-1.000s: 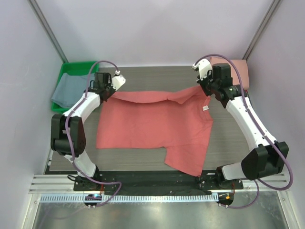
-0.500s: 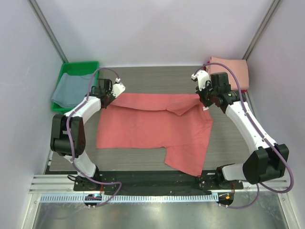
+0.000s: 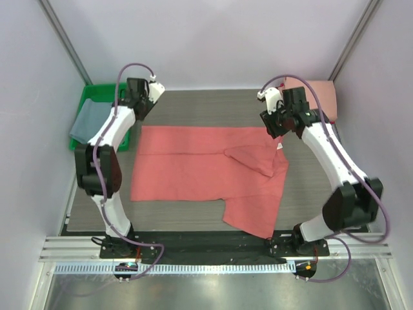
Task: Fold and stack the t-shirts
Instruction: Fold the tshirt
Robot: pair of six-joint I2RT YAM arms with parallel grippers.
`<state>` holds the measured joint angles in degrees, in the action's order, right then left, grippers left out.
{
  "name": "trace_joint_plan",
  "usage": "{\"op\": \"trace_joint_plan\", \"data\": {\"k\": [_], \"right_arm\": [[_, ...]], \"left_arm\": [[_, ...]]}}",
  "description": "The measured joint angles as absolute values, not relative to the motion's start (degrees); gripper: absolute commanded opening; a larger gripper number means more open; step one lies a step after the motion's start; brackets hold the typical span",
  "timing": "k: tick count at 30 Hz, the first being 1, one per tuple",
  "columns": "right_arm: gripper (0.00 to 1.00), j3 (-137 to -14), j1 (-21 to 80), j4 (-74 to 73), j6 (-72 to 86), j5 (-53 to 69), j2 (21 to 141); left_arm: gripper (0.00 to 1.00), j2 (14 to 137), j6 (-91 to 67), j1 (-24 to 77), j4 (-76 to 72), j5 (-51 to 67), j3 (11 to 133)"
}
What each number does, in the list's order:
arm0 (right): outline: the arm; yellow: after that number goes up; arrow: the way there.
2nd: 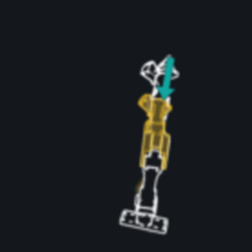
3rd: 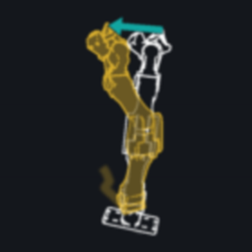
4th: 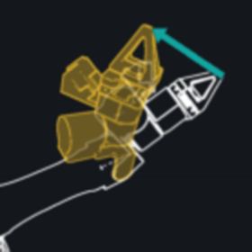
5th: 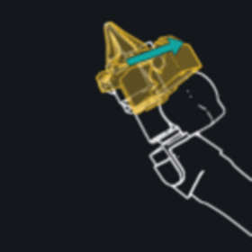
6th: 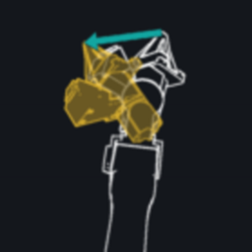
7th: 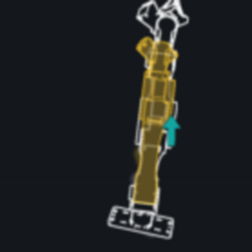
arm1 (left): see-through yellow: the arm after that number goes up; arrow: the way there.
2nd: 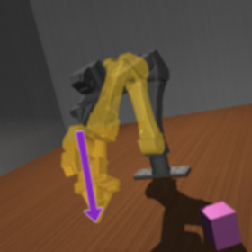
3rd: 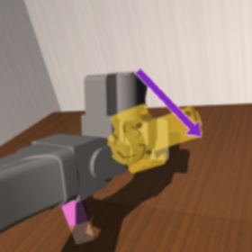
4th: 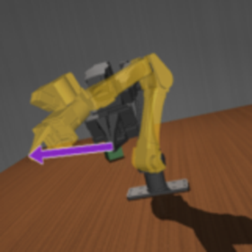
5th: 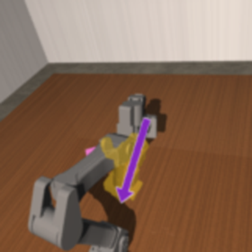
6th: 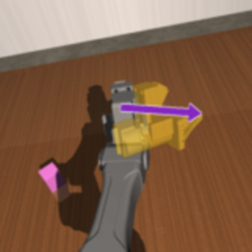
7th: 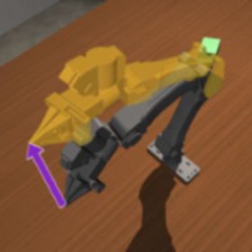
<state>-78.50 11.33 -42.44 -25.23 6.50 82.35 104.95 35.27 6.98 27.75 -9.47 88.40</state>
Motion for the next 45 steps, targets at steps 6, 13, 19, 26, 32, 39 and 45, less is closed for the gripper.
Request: {"op": "trace_joint_plan", "data": {"k": [6, 13, 19, 26, 32, 39, 45], "right_arm": [[0.45, -83.3, 7.0, -40.3, -25.3, 5.5, 99.7], [0.47, -91.6, 0.6, -40.3, -25.0, 4.6, 110.8], [0.48, -95.5, -0.6, -39.4, -24.9, 4.2, 113.3], [0.47, -99.7, -1.3, -38.5, -24.6, 4.2, 120.6], [0.47, -102.4, -2.9, -38.7, -24.2, 4.2, 125.7], [0.46, -104.8, -4.4, -38.5, -23.5, 5.3, 128.4], [0.45, -105.6, -6.1, -39.1, -22.7, 10.3, 130.0]], "left_arm": [[0.42, 119.9, 28.4, 3.9, 36.0, -4.8, 104.5], [0.44, 128.6, 22.6, 2.0, 44.8, -0.8, 112.4], [0.46, 131.8, 19.9, 2.0, 47.0, 1.3, 116.7], [0.47, 134.9, 18.8, 2.0, 47.3, 1.3, 120.4], [0.48, 136.6, 18.5, 1.7, 47.4, 1.0, 121.1], [0.47, 138.4, 18.4, 1.7, 47.4, -0.6, 121.3], [0.47, 138.6, 18.4, 1.7, 47.4, -1.5, 121.4]]}}
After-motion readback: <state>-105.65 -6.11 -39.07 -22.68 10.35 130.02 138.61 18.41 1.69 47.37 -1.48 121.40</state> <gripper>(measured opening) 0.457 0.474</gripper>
